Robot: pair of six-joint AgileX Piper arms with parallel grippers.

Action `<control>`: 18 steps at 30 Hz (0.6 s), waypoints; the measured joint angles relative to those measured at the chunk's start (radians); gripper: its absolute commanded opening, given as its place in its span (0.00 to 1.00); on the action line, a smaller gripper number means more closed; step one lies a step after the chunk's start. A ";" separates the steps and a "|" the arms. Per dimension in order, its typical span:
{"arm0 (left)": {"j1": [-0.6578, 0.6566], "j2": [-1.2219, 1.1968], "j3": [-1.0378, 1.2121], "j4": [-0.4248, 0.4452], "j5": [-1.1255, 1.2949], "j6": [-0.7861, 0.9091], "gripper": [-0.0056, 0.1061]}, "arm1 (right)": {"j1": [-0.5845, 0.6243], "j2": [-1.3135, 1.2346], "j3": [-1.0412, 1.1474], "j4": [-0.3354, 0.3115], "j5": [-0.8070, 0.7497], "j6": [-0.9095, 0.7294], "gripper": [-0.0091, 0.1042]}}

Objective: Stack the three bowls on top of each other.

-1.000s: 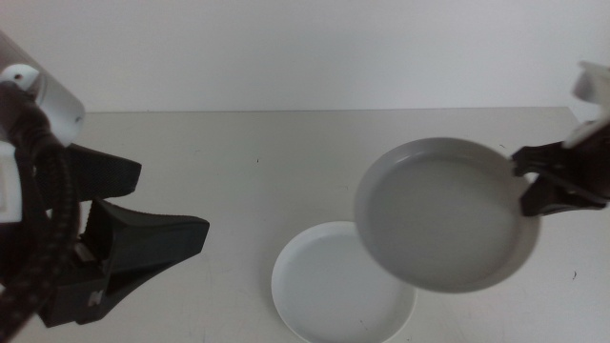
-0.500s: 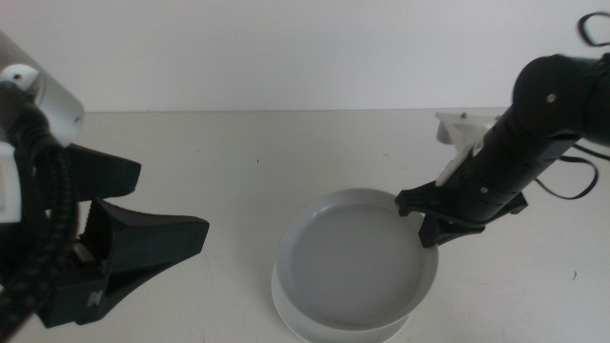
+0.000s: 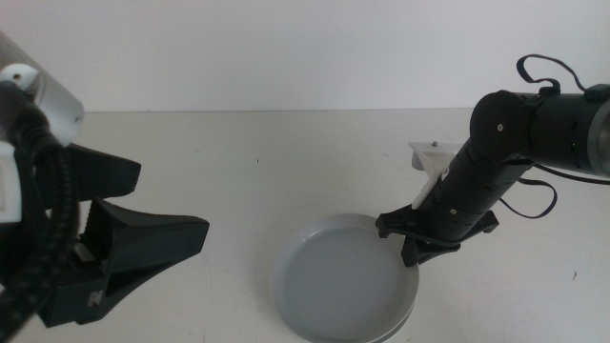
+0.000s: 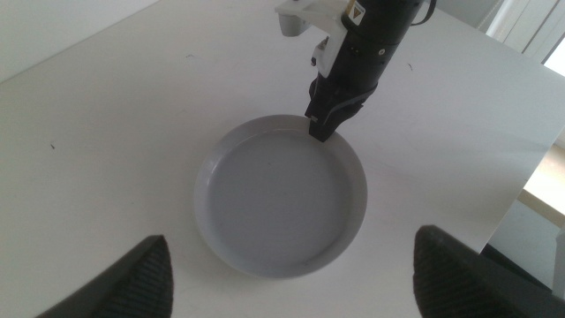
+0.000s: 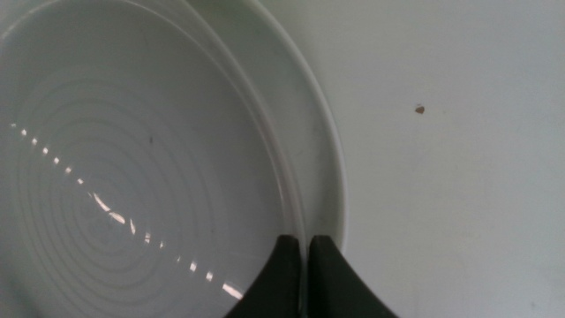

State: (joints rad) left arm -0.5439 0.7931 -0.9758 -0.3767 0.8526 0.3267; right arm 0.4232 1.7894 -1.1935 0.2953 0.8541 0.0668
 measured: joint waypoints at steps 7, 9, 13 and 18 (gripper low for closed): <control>0.000 0.000 0.000 0.000 0.000 0.000 0.99 | 0.000 0.015 0.000 0.001 -0.004 -0.016 0.33; 0.000 0.000 0.000 0.000 0.000 0.000 0.99 | 0.000 0.015 0.000 0.001 -0.004 -0.020 0.40; 0.000 0.000 0.000 0.000 0.000 0.000 0.99 | 0.000 0.015 -0.006 0.001 -0.001 -0.050 0.51; 0.000 0.000 0.000 0.000 0.000 0.000 0.99 | 0.000 0.005 -0.036 0.001 0.006 -0.067 0.55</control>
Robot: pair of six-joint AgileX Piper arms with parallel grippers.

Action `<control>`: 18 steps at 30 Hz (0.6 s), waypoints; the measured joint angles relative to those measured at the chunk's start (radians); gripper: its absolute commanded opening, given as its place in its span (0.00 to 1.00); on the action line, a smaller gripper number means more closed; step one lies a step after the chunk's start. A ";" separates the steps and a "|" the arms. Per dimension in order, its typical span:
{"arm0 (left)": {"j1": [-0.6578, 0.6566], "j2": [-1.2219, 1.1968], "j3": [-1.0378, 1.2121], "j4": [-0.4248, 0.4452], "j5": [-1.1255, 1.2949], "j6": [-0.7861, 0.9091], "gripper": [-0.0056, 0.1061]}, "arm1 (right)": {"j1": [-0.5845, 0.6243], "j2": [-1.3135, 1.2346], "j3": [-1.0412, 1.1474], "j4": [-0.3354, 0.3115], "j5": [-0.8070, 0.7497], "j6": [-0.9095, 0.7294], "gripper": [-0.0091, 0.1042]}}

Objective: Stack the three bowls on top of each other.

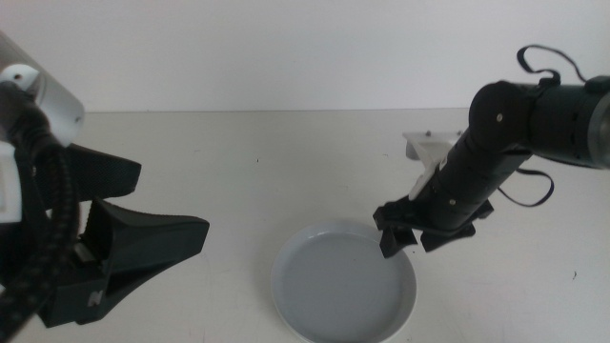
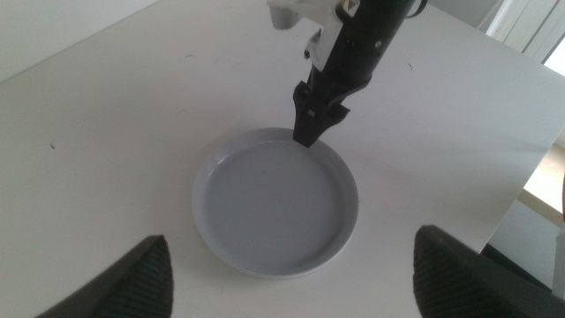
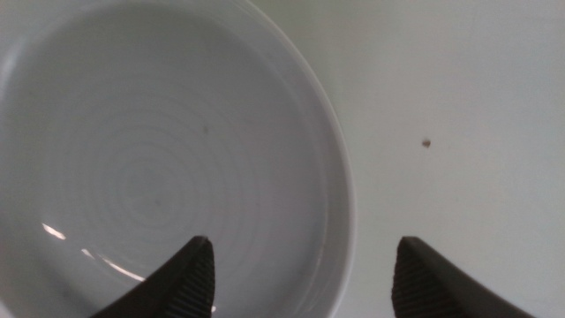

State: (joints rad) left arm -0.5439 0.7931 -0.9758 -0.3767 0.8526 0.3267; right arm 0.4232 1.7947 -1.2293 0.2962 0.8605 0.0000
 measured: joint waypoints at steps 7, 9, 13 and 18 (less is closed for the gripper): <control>0.000 0.000 0.000 0.000 0.000 0.000 0.99 | 0.000 -0.080 -0.065 -0.008 0.041 -0.024 0.55; 0.000 0.000 0.000 0.000 0.000 0.000 0.99 | 0.000 -0.102 -0.081 -0.009 0.043 -0.035 0.55; 0.000 0.000 0.000 0.000 0.000 0.000 0.99 | 0.000 -0.120 -0.108 -0.010 0.051 -0.046 0.55; 0.000 0.003 0.001 0.010 -0.029 0.000 0.99 | 0.000 -0.120 -0.125 -0.009 0.062 -0.047 0.55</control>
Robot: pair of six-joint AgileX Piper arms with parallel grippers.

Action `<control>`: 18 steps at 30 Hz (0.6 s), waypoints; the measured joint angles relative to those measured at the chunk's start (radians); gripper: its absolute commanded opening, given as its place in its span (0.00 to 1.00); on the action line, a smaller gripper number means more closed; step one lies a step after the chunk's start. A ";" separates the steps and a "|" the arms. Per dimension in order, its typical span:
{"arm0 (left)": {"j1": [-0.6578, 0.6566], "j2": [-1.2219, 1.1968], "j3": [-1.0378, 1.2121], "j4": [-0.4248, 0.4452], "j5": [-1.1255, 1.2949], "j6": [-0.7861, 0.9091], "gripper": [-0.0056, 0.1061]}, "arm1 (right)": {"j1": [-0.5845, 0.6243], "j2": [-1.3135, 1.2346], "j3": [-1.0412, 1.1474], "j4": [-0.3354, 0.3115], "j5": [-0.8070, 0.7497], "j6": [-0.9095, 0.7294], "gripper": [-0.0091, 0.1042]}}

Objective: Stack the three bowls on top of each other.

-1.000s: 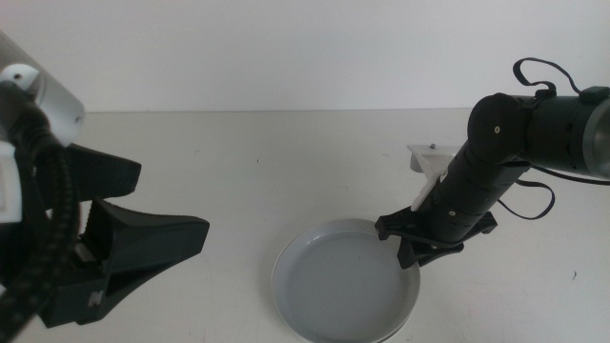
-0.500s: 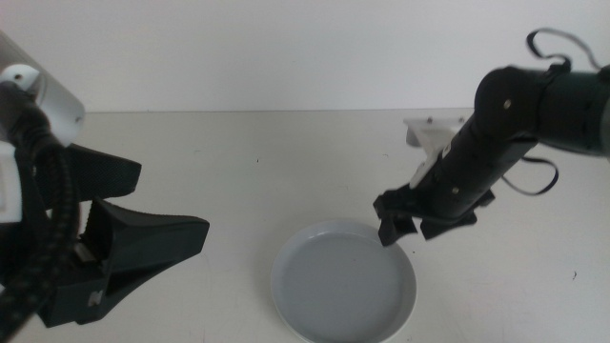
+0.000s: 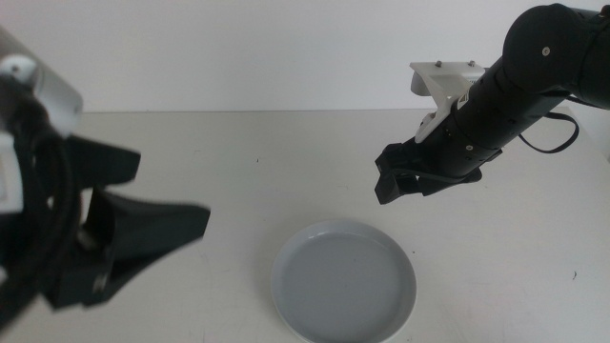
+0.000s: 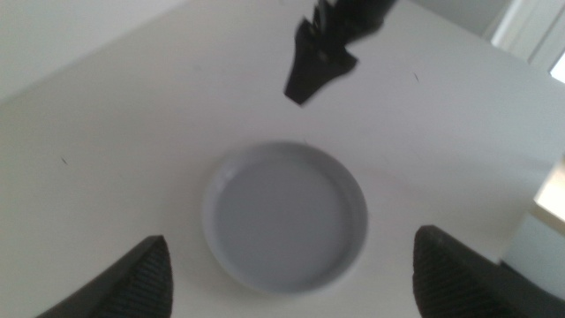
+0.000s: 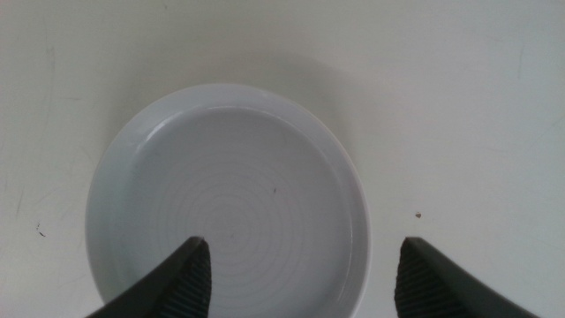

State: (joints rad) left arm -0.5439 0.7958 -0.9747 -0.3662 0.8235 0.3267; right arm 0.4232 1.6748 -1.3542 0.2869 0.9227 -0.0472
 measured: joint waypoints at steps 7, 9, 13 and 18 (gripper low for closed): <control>0.000 0.154 -0.041 0.168 -0.120 -0.143 0.99 | -0.002 0.001 -0.052 0.003 0.039 -0.006 0.55; 0.002 0.239 -0.078 0.238 -0.122 -0.188 0.99 | -0.014 0.001 -0.088 0.005 0.066 -0.006 0.55; 0.058 0.383 -0.169 0.283 -0.122 -0.236 0.99 | -0.077 -0.001 -0.155 0.008 0.116 -0.006 0.55; 0.242 0.513 -0.263 0.253 -0.131 -0.227 0.99 | -0.189 -0.035 -0.165 0.005 0.132 -0.026 0.55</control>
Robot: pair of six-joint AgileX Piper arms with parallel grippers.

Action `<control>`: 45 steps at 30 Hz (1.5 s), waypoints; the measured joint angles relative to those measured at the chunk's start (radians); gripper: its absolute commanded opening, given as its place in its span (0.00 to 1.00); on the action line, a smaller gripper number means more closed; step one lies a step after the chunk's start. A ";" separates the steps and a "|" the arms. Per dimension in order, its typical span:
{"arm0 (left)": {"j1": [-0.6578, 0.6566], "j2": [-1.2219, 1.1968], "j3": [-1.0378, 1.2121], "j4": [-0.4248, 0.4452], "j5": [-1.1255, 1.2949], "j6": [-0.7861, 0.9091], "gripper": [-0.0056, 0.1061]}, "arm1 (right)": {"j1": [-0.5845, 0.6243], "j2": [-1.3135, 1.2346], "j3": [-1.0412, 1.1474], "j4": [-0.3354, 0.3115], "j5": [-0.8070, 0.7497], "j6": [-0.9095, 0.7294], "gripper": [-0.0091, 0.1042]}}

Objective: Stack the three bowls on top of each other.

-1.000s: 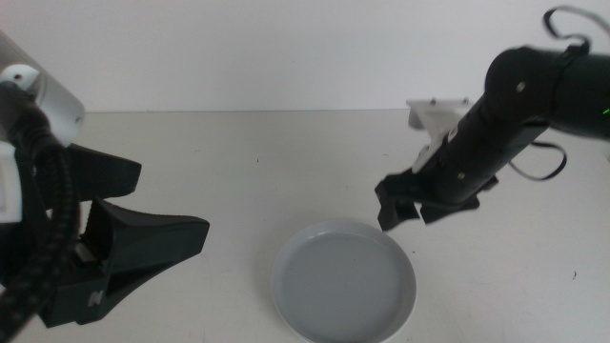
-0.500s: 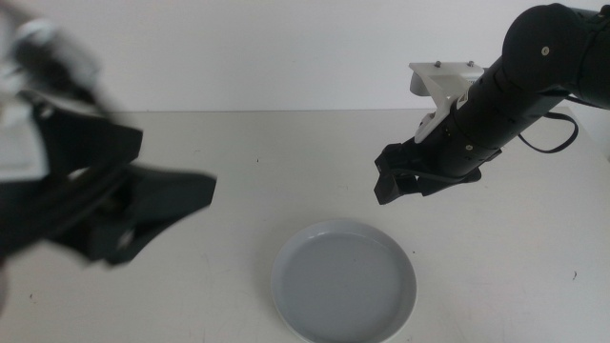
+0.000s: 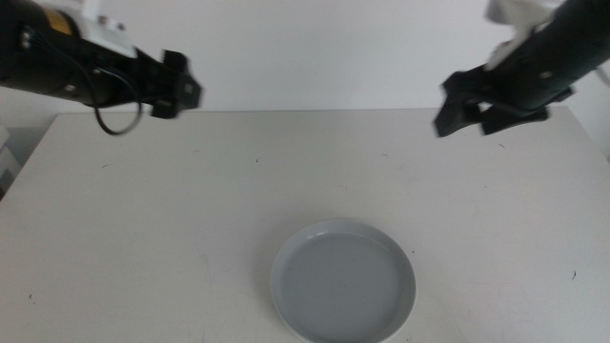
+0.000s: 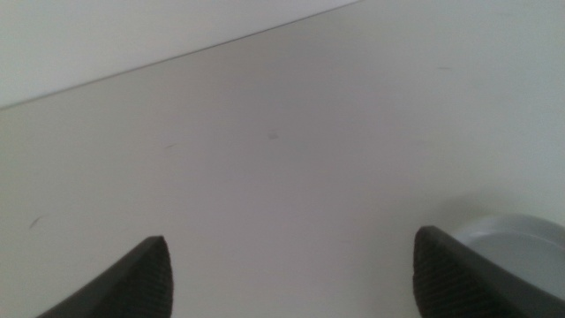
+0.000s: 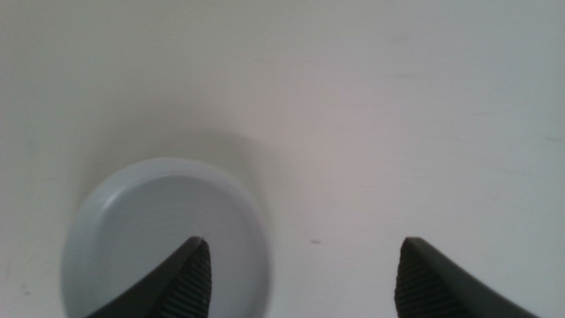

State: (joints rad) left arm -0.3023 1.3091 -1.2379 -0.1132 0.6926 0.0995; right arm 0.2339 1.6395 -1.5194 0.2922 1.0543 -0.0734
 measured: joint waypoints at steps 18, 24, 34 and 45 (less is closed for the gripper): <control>0.212 -0.295 0.314 -0.121 -0.093 0.144 0.99 | -0.194 -0.452 0.298 -0.116 -0.172 -0.055 0.55; 0.212 -0.483 0.543 -0.151 -0.316 0.144 0.99 | -0.194 -0.694 0.592 -0.119 -0.380 -0.156 0.54; 0.212 -0.692 0.831 -0.166 -0.605 0.145 0.99 | -0.194 -1.029 0.968 -0.119 -0.662 -0.213 0.54; 0.212 -0.710 0.841 -0.167 -0.671 0.146 0.99 | -0.194 -1.130 1.013 -0.119 -0.791 -0.215 0.54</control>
State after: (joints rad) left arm -0.0900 0.5989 -0.3973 -0.2802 0.0219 0.2458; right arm 0.0396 0.5097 -0.5059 0.1734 0.2632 -0.2887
